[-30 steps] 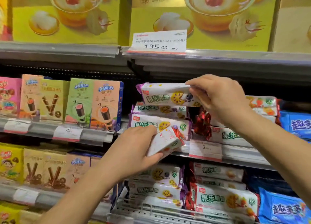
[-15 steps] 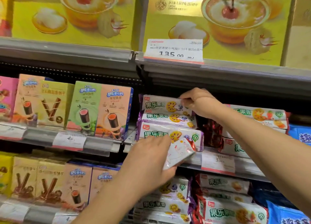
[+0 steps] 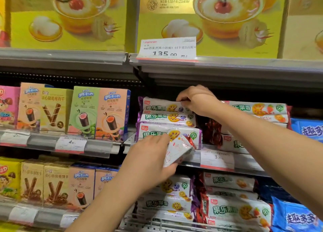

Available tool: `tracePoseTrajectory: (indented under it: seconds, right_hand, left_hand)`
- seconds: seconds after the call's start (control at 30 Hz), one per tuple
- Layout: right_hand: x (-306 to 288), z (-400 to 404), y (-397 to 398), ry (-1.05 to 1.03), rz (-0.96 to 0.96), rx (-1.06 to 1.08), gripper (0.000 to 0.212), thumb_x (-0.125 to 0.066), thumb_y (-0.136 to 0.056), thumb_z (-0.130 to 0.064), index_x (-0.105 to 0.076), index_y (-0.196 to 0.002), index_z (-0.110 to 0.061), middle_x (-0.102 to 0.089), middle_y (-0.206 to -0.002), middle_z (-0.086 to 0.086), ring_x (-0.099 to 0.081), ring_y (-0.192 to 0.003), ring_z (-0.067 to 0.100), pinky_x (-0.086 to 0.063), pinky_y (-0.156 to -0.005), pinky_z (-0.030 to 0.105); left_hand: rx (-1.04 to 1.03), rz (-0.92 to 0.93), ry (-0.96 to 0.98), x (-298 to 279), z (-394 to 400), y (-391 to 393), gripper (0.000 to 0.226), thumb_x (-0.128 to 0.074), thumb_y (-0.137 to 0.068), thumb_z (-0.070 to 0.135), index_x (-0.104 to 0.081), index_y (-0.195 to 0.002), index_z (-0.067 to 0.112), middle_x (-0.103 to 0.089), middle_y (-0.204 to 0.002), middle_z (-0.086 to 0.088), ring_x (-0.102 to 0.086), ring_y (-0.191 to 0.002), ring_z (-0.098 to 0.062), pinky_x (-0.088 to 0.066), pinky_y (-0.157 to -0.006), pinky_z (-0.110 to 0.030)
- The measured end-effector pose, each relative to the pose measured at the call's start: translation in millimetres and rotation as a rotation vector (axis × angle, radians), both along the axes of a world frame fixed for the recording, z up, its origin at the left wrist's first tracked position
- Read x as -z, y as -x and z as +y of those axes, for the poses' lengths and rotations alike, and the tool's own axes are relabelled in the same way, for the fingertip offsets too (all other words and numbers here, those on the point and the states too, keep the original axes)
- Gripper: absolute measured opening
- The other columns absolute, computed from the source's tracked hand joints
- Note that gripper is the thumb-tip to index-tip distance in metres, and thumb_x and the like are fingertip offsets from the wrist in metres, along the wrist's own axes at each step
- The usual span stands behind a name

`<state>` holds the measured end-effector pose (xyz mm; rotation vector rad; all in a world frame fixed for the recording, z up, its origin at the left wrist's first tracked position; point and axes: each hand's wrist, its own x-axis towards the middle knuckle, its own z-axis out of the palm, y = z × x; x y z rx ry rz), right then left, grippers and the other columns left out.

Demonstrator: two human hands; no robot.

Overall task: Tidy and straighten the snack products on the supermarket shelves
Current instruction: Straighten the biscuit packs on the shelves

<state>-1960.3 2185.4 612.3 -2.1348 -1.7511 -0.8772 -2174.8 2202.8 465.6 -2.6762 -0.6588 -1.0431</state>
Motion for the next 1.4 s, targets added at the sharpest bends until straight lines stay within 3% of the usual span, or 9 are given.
tracePoseTrajectory:
  seconds: [0.2, 0.33, 0.47, 0.63, 0.87, 1.03, 1.1, 1.2, 1.4]
  right_hand:
    - [-1, 3, -2, 0.053, 0.015, -0.003, 0.033, -0.053, -0.100, -0.017, -0.066, -0.125, -0.033, -0.067, -0.119, 0.003, -0.063, -0.106, 0.027, -0.053, -0.086, 0.033]
    - [14, -17, 4, -0.071, -0.071, -0.099, 0.035, -0.053, -0.099, -0.023, -0.060, -0.133, -0.032, -0.065, -0.131, -0.001, -0.057, -0.123, 0.026, -0.053, -0.095, 0.041]
    - [40, -47, 13, -0.251, -0.145, -0.241, 0.024, -0.055, -0.096, -0.022, -0.066, -0.117, -0.028, -0.069, -0.116, -0.004, -0.062, -0.107, 0.023, -0.056, -0.078, 0.045]
    - [67, -72, 15, -0.299, -0.165, -0.250, 0.022, -0.060, -0.094, -0.020, -0.068, -0.113, -0.025, -0.070, -0.114, -0.005, -0.063, -0.104, 0.022, -0.055, -0.073, 0.042]
    - [28, -38, -3, -0.118, -0.172, -0.066, 0.028, -0.056, -0.098, -0.022, -0.061, -0.123, -0.031, -0.064, -0.121, -0.004, -0.060, -0.111, 0.026, -0.053, -0.080, 0.040]
    - [16, -10, -8, 0.175, -0.316, -0.015, 0.050, -0.063, -0.095, -0.016, -0.050, -0.136, -0.041, -0.058, -0.134, -0.006, -0.057, -0.120, 0.025, -0.054, -0.092, 0.043]
    - [11, -3, -10, 0.225, -0.310, 0.006, 0.046, -0.061, -0.096, -0.018, -0.049, -0.136, -0.039, -0.058, -0.132, -0.004, -0.059, -0.115, 0.027, -0.055, -0.089, 0.042]
    - [9, 1, -8, 0.249, -0.268, -0.009, 0.024, -0.050, -0.102, -0.034, -0.057, -0.125, -0.034, -0.065, -0.112, -0.004, -0.063, -0.099, 0.024, -0.056, -0.082, 0.041]
    - [13, 3, -8, 0.243, -0.111, -0.042, 0.030, -0.043, -0.104, -0.042, -0.062, -0.124, -0.030, -0.067, -0.107, -0.004, -0.061, -0.096, 0.019, -0.056, -0.084, 0.041]
  left_hand:
    - [0.001, -0.005, -0.011, 1, -2, -1, 0.042, -0.053, -0.087, 0.063, -0.029, -0.102, 0.032, -0.055, -0.108, 0.010, -0.046, -0.094, -0.014, -0.028, -0.071, -0.031]
    - [0.015, -0.035, -0.004, 4, 1, -1, 0.044, -0.055, -0.086, 0.064, -0.043, -0.109, 0.028, -0.058, -0.105, 0.010, -0.043, -0.088, -0.012, -0.029, -0.068, -0.031]
    - [0.023, -0.048, -0.008, 6, 4, 0, 0.047, -0.053, -0.085, 0.066, -0.046, -0.111, 0.028, -0.058, -0.104, 0.011, -0.049, -0.090, -0.012, -0.031, -0.068, -0.030]
    - [0.012, -0.053, -0.007, 6, 3, -2, 0.042, -0.055, -0.086, 0.065, -0.045, -0.109, 0.030, -0.056, -0.101, 0.014, -0.046, -0.089, -0.011, -0.029, -0.068, -0.029]
    - [0.010, -0.067, -0.055, 7, 0, -8, 0.041, -0.057, -0.081, 0.063, -0.036, -0.094, 0.030, -0.045, -0.086, 0.012, -0.046, -0.081, -0.015, -0.031, -0.063, -0.033]
    - [0.006, -0.085, -0.016, 8, 6, -3, 0.044, -0.046, -0.079, 0.069, -0.044, -0.102, 0.031, -0.057, -0.096, 0.014, -0.053, -0.087, -0.013, -0.037, -0.065, -0.031]
    - [0.007, -0.085, 0.012, 6, 8, -1, 0.053, -0.038, -0.077, 0.072, -0.047, -0.109, 0.031, -0.059, -0.099, 0.014, -0.055, -0.091, -0.012, -0.041, -0.069, -0.031]
    - [0.013, -0.075, 0.015, 4, 8, -1, 0.047, -0.049, -0.081, 0.069, -0.046, -0.109, 0.031, -0.059, -0.103, 0.013, -0.055, -0.094, -0.012, -0.035, -0.068, -0.031]
    - [0.020, -0.088, 0.021, 7, 8, -2, 0.046, -0.054, -0.083, 0.065, -0.044, -0.113, 0.032, -0.057, -0.107, 0.013, -0.053, -0.098, -0.012, -0.041, -0.072, -0.033]
